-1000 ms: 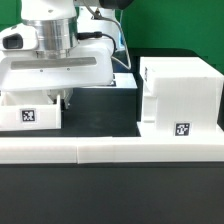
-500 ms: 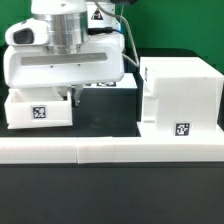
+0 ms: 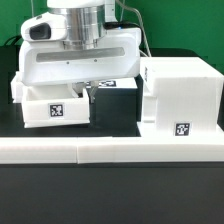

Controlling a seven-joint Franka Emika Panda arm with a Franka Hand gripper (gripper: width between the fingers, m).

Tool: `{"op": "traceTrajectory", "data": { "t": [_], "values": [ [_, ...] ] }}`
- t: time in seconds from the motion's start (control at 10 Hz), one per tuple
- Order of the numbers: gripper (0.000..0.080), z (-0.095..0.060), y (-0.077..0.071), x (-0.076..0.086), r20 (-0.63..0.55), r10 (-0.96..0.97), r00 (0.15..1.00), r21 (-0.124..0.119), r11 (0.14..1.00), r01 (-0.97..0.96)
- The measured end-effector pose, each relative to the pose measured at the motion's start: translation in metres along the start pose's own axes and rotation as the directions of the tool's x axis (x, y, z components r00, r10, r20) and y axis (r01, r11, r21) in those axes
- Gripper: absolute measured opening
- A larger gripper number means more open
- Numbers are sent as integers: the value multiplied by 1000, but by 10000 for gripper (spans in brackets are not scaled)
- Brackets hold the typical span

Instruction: Assemble drawer

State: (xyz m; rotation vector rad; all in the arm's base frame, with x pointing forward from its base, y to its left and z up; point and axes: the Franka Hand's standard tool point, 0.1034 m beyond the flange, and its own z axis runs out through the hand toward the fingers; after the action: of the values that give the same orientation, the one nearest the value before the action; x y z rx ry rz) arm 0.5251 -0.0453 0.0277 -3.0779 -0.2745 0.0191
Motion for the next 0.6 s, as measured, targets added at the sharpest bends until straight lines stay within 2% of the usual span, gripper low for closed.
{"op": "traceTrajectory", "data": {
  "t": [0.2,0.4,0.6],
  "values": [
    [42,5,4,-3,9,-242,970,-7,970,242],
    [42,7,2,1,19,-377,926,-18,926,377],
    [42,6,2,6,33,-541,840,-31,840,542]
  ]
}}
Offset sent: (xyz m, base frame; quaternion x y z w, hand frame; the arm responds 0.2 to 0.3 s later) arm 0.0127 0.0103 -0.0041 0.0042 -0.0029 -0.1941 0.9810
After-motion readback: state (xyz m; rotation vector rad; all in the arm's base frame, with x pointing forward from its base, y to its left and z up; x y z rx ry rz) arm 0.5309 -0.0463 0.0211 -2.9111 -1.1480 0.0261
